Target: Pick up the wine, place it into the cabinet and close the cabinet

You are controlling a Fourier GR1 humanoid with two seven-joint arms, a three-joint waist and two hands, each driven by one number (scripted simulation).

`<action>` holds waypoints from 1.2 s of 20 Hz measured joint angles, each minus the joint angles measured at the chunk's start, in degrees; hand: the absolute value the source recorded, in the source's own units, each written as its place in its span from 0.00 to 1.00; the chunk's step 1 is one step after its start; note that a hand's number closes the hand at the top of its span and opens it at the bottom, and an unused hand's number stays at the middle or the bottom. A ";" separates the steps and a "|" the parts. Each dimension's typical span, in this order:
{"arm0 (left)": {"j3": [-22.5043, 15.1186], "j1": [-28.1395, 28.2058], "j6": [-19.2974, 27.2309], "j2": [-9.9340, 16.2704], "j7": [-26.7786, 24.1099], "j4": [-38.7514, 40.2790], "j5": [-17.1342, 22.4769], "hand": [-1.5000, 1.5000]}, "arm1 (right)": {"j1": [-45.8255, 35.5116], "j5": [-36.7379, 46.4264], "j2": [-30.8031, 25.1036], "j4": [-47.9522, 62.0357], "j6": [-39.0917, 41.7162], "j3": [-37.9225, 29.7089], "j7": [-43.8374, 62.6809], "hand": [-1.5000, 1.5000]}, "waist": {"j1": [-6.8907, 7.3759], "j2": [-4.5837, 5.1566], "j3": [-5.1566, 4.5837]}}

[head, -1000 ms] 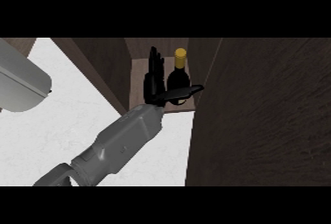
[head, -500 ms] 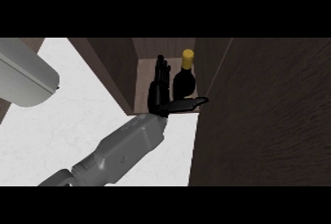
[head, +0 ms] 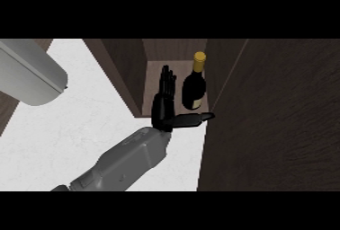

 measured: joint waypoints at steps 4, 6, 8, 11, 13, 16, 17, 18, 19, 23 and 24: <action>0.58 3.77 1.03 1.58 0.57 -5.43 -4.39 0.00 | 0.98 0.80 0.03 1.16 0.31 -0.09 -1.97 0.00 | 0.47 -0.09 0.01; 0.77 5.50 1.03 2.03 1.10 -7.67 -6.64 0.00 | 1.41 1.03 0.10 0.84 0.31 0.25 -1.94 0.00 | 0.50 -0.09 0.01; 0.91 7.24 0.43 3.45 1.65 -10.00 -8.83 0.00 | 0.27 0.81 -0.19 0.77 0.09 0.03 -0.88 0.00 | 0.58 -0.09 0.01; -0.23 9.93 1.04 6.09 3.65 -16.89 -11.61 0.00 | -0.01 1.53 0.06 0.96 -0.31 -0.02 -1.32 0.00 | 0.83 -0.17 0.02; -0.40 11.85 1.27 8.45 4.88 -21.47 -13.42 0.00 | -0.22 1.96 -0.20 1.53 -0.14 -0.46 -1.94 0.00 | 0.89 -0.17 0.01; -0.53 15.10 1.32 12.52 6.70 -28.19 -16.06 0.00 | -0.18 3.30 0.03 1.74 -0.53 -0.14 -2.45 0.00 | 0.95 -0.18 0.01; -0.97 16.78 1.53 13.79 6.98 -30.47 -16.99 0.00 | 0.34 2.61 -0.37 0.99 -0.20 -0.65 -2.16 0.00 | 0.94 -0.19 0.01; -0.82 18.09 0.64 15.79 7.50 -32.74 -17.43 0.00 | 0.13 1.96 -0.54 0.88 -0.02 -0.91 -1.91 0.00 | 0.98 -0.19 0.02; -0.57 18.86 0.18 17.41 8.40 -34.80 -17.83 0.00 | 0.53 0.35 -1.11 0.81 0.87 -1.67 -2.02 1.00 | 0.96 -0.19 0.02; -0.86 23.10 -1.21 23.79 10.42 -44.12 -19.40 0.00 | 2.50 -2.14 -3.54 -0.72 4.84 -1.07 -1.78 1.00 | 1.03 -0.26 0.04; -0.91 24.06 -1.49 24.83 10.84 -45.92 -19.97 1.00 | 2.46 -2.28 -4.25 -0.75 5.85 -1.19 -1.96 1.00 | 1.01 -0.24 0.04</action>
